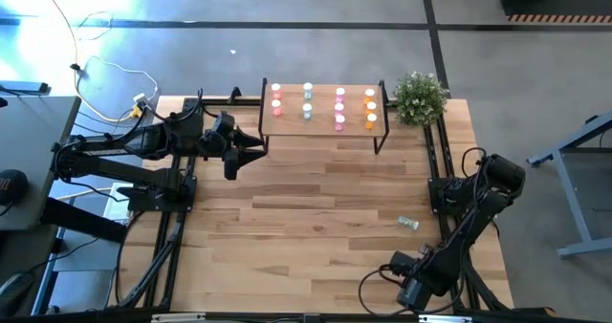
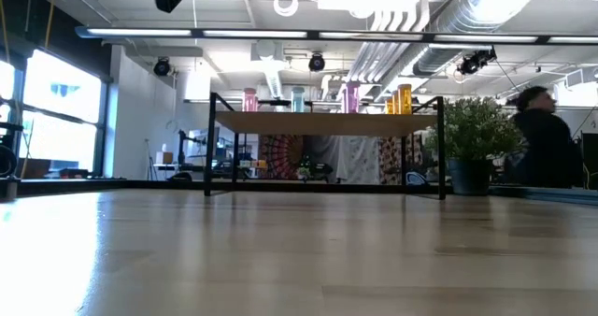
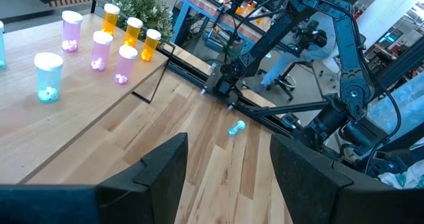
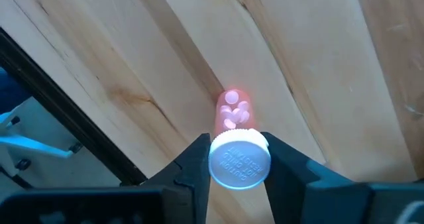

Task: Pick and place medicine bottles onto shelf by color
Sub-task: Put the pink pill bottle on the shelf aligned with the other pink pill bottles

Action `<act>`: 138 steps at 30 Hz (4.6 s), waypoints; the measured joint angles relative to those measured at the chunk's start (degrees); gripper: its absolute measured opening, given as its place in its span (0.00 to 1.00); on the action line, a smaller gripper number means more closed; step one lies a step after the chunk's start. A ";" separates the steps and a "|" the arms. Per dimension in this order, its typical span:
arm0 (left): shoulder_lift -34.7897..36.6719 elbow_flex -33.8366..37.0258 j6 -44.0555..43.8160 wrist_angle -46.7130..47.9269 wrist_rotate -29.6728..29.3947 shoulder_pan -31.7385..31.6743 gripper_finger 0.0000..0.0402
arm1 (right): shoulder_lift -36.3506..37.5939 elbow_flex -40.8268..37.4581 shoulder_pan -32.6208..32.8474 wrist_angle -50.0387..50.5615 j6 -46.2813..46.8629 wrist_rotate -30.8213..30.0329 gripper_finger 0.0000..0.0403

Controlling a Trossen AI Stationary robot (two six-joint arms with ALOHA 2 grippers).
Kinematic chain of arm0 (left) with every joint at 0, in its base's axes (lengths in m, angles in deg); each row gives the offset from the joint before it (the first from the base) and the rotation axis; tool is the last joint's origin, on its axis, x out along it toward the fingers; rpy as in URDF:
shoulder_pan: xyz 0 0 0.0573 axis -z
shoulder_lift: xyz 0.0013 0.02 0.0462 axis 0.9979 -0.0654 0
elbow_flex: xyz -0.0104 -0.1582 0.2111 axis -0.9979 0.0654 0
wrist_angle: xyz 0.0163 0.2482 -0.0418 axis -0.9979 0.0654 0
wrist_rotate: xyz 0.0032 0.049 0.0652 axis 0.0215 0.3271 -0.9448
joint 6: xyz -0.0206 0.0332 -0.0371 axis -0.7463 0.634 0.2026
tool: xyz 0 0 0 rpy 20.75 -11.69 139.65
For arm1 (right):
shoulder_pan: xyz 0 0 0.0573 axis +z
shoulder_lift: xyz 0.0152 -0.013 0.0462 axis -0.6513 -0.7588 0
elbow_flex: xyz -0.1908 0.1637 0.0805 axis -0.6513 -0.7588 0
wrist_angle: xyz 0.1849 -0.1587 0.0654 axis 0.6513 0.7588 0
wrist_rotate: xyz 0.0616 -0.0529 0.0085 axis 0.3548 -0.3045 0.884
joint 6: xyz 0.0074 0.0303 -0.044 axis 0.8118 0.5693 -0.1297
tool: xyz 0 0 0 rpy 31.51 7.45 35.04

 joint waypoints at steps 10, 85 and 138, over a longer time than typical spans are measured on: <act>0.00 0.00 0.02 0.00 0.00 0.00 0.51 | 0.02 2.77 -3.65 -1.36 -2.02 0.87 0.26; -28.89 -0.02 -2.56 -26.49 14.40 9.62 0.54 | 0.04 35.91 -52.85 -0.88 -56.08 15.99 0.26; -28.48 -0.02 1.29 -27.87 6.88 9.91 0.22 | 2.93 35.91 -58.80 -1.47 -55.54 16.54 0.50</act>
